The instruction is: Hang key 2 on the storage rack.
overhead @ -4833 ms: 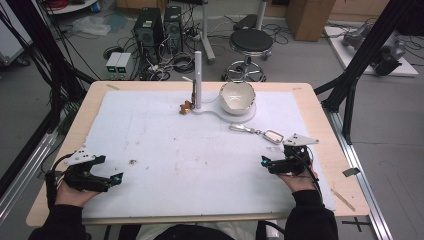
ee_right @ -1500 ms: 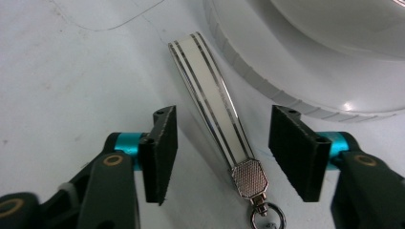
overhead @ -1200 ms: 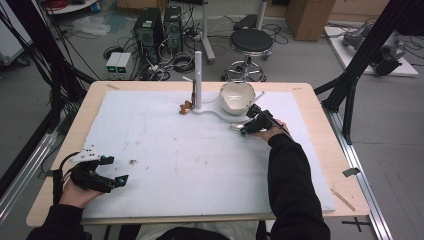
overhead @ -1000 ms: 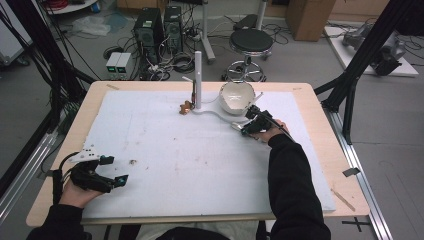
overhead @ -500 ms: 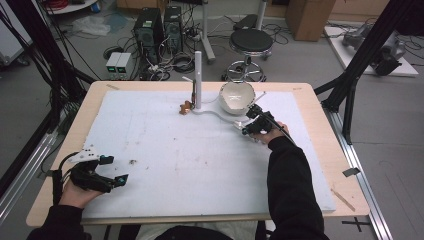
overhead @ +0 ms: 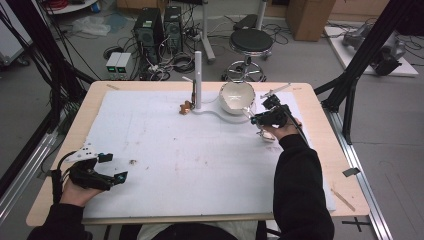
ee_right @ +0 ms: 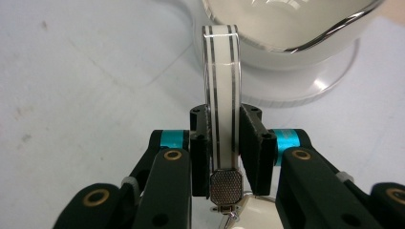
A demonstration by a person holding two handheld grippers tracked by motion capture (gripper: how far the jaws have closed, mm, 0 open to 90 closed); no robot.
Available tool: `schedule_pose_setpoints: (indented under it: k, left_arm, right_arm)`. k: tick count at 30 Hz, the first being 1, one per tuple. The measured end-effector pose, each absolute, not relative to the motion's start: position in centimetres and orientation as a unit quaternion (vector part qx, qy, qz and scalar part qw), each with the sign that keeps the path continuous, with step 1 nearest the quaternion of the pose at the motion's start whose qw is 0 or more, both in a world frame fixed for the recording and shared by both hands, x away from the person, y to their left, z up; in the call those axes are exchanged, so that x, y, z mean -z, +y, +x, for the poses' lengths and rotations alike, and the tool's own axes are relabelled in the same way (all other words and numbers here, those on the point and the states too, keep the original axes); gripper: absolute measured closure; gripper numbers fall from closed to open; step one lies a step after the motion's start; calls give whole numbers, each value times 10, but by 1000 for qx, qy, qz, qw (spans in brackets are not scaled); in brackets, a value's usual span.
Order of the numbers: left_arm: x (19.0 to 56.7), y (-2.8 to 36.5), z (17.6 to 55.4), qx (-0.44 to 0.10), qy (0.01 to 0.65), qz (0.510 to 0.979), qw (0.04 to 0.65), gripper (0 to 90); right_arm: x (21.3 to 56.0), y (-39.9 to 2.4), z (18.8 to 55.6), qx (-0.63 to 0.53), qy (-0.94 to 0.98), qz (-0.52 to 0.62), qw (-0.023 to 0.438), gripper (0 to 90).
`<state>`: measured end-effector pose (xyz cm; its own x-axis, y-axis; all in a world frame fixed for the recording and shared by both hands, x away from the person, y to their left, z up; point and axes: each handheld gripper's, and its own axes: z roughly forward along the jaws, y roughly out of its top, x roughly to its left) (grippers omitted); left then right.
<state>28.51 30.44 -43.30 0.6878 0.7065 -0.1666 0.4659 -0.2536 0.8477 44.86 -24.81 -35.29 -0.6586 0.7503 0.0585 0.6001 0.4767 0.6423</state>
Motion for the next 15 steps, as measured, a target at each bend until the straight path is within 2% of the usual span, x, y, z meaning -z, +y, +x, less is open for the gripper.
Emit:
schedule_pose_setpoints:
  k: [7, 15]
  left_arm:
    - [433, 303, 288, -128, 375, 778, 488, 17]
    - [433, 302, 288, -130, 371, 781, 485, 17]
  right_arm:
    - [322, -252, 437, -351, 836, 396, 146, 754]
    - [296, -232, 435, -367, 840, 368, 157, 754]
